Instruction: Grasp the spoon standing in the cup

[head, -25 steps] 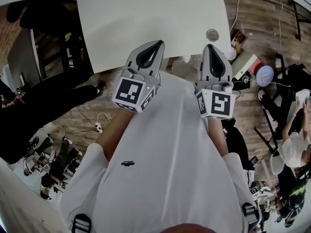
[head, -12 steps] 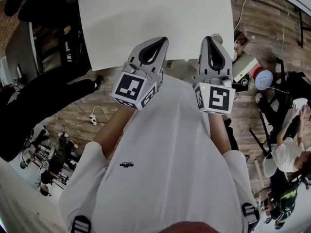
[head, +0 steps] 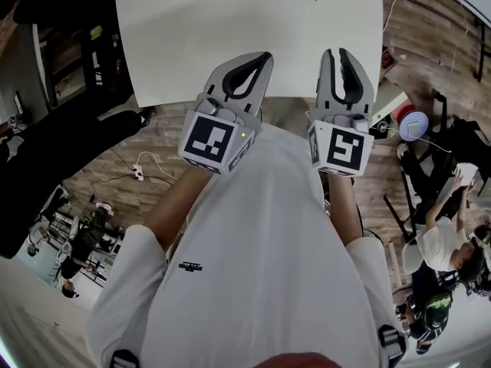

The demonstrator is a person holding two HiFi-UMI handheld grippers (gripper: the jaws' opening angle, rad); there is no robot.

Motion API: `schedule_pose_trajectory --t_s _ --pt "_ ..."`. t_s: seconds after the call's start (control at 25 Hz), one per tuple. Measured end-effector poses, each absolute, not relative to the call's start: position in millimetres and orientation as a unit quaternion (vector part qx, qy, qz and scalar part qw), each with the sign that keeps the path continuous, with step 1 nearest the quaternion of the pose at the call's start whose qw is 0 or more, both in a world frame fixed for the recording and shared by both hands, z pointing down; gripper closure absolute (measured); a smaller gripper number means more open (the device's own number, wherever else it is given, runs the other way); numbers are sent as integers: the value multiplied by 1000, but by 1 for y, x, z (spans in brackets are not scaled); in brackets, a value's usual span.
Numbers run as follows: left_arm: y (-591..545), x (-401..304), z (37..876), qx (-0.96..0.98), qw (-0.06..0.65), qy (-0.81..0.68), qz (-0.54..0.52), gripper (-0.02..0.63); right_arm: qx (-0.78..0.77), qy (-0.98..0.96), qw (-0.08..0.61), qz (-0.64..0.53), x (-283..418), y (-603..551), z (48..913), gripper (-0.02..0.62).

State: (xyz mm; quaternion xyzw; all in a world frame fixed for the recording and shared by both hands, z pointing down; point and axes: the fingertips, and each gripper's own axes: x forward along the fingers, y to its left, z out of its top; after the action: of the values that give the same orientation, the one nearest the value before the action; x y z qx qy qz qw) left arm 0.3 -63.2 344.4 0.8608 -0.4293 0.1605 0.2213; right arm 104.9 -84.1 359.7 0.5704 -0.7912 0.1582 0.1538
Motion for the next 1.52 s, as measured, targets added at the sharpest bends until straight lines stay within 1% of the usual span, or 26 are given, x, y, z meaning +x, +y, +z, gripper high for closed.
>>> schedule_pose_trajectory --t_s 0.24,0.8,1.2,1.52 --pt "-83 -7 361 855 237 -432 161 611 573 -786 154 173 96 -106 379 525" --pt "-121 -33 401 841 264 -440 170 611 576 -772 196 183 77 -151 423 525" --pt "-137 -41 424 841 279 -430 174 611 580 -763 210 194 74 -183 454 496" --pt "-139 -48 441 826 314 -423 199 611 573 -756 241 205 70 -198 480 494"
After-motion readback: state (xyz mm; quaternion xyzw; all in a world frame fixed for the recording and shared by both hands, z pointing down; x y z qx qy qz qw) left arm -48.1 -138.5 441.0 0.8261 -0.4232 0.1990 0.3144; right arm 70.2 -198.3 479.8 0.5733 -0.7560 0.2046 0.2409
